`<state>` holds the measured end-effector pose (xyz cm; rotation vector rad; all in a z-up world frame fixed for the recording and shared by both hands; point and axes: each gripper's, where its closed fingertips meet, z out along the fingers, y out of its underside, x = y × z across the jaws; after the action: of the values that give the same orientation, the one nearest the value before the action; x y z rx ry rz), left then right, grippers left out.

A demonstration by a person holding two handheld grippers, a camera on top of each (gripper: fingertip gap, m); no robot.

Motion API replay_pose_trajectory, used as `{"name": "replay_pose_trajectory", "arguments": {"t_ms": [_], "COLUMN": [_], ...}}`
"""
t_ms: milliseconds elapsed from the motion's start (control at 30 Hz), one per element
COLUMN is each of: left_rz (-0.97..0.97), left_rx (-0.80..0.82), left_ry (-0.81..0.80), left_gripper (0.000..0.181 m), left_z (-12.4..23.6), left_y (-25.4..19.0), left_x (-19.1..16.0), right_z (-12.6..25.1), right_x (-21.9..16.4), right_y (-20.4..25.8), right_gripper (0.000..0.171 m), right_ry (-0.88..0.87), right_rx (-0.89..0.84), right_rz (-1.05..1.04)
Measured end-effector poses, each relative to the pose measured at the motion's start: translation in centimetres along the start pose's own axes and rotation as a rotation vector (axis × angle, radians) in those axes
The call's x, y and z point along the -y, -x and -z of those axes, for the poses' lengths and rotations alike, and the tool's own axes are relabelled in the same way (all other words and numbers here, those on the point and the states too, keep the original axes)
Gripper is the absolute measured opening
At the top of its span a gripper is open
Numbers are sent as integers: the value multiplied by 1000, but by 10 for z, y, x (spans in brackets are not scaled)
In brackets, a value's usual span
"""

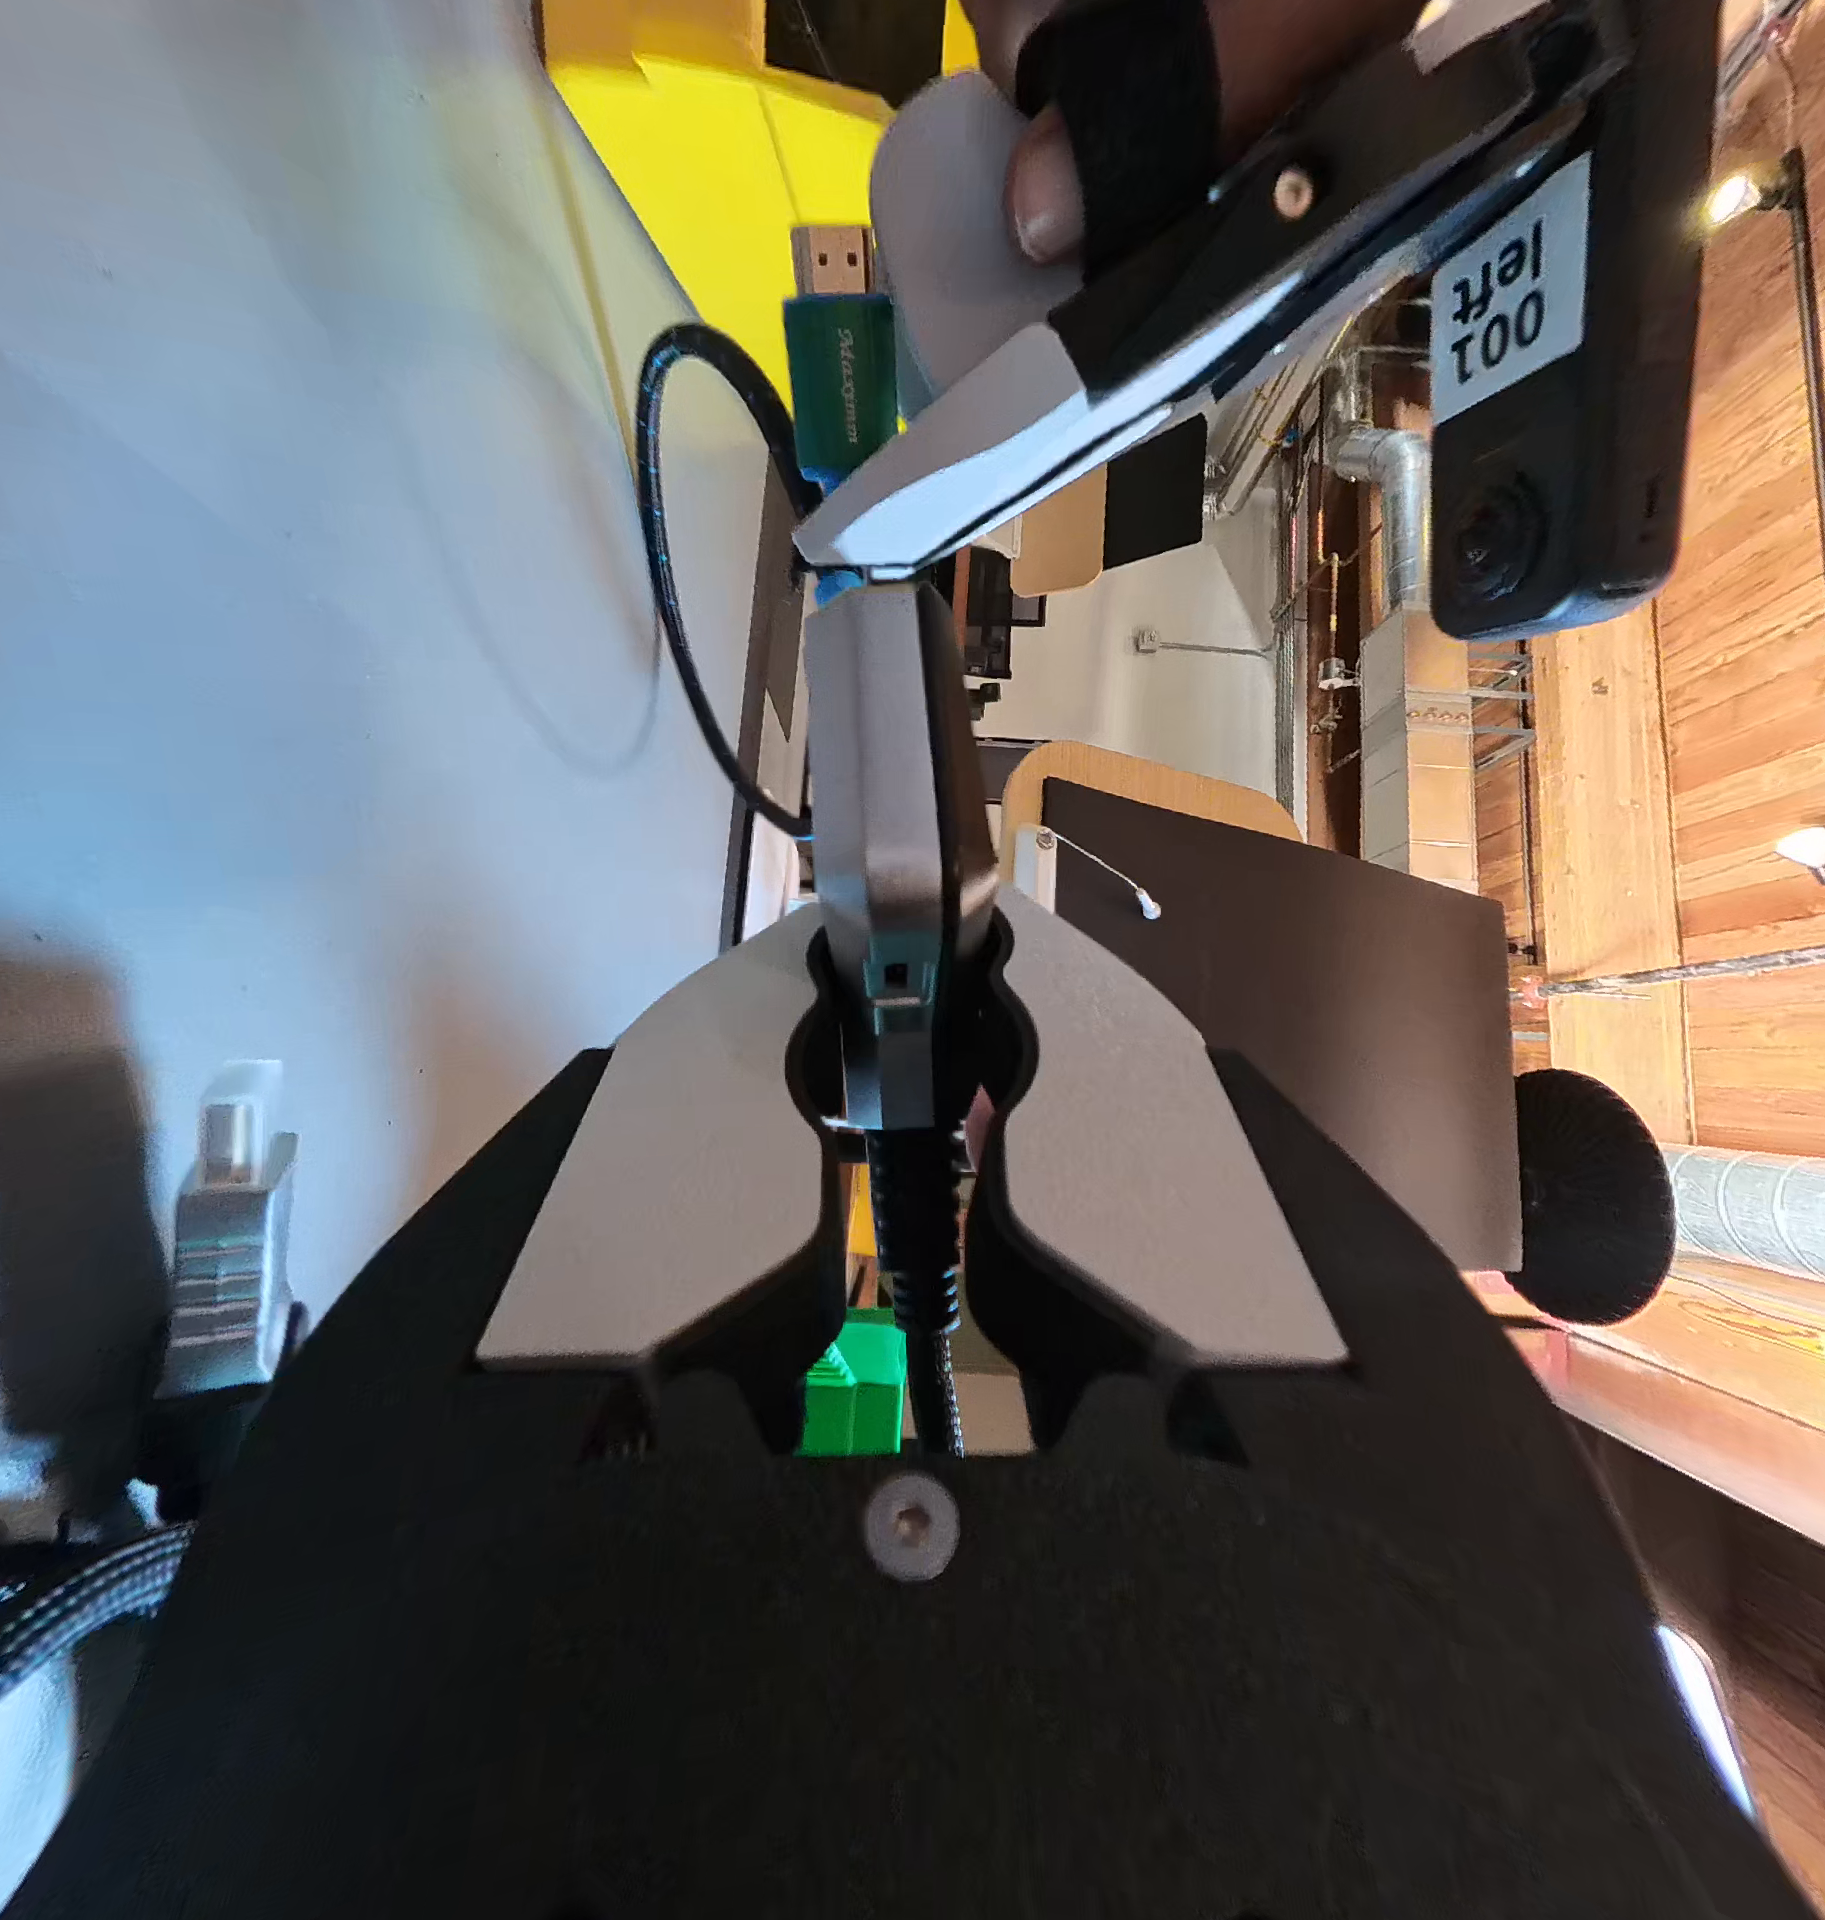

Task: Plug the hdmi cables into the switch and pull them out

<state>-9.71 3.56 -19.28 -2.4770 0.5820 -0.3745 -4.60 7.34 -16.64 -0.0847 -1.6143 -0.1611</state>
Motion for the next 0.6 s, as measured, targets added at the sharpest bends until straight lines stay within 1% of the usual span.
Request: {"name": "replay_pose_trajectory", "arguments": {"t_ms": [200,333,433,600], "left_rz": [-13,-71,-82,-78], "left_rx": [39,113,81,104], "left_ry": [40,110,85,97], "left_gripper": [12,12,12,12], "left_z": [-2,-6,-8,-2], "left_y": [3,4,-5,0], "left_x": [-4,-8,-1,-5], "right_z": [-1,-1,0,0], "right_x": [2,4,5,1], "right_y": [4,5,4,3], "right_gripper": [22,22,22,22], "right_ry": [-2,-4,-9,-2], "right_rx": [8,6,6,-2], "right_rz": [11,14,9,-3]}}
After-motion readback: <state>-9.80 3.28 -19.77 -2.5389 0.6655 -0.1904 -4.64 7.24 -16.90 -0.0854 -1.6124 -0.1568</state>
